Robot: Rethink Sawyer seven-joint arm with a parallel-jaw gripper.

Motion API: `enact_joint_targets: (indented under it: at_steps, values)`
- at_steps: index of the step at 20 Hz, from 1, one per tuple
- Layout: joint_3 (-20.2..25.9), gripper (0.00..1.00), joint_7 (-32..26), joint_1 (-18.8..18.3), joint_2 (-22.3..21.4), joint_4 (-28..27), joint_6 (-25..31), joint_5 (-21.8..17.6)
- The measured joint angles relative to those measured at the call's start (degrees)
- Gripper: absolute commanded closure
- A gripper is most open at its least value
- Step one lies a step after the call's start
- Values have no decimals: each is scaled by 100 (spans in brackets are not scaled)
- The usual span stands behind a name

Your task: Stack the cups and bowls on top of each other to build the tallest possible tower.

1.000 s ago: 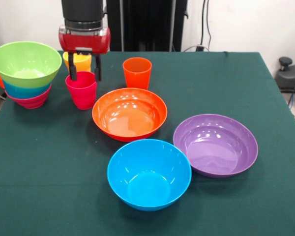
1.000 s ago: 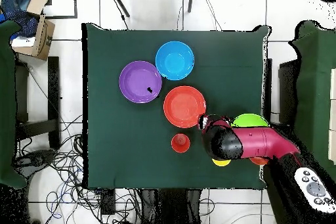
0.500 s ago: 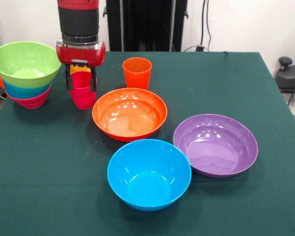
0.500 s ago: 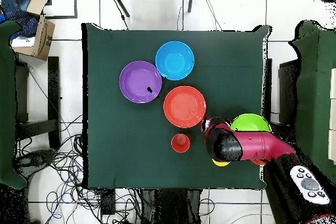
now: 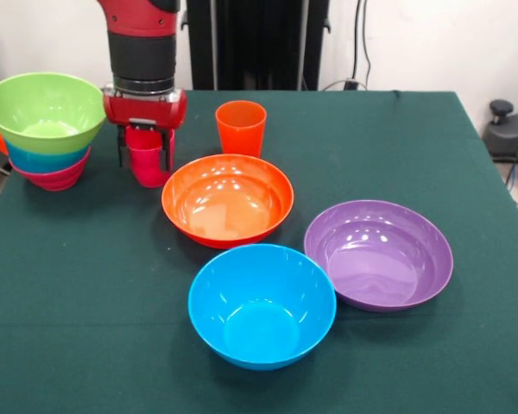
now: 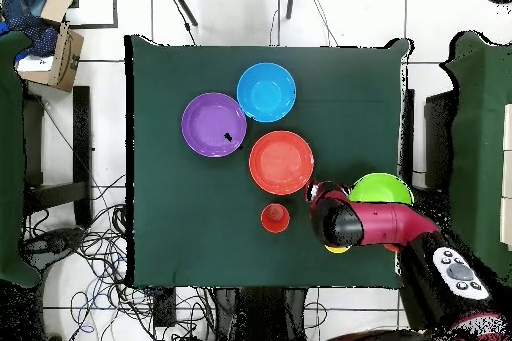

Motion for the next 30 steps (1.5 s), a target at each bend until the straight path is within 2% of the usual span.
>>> enact_joint_targets:
  at_steps: [7,18,22,30]
  values:
    - [-254,0,0,219,224,-129,-264,1]
    - [-274,0,0,238,273,-158,-295,32]
    - [-211,0,0,138,226,-155,-295,81]
    - [271,0,0,-507,-187,-96,-107,523]
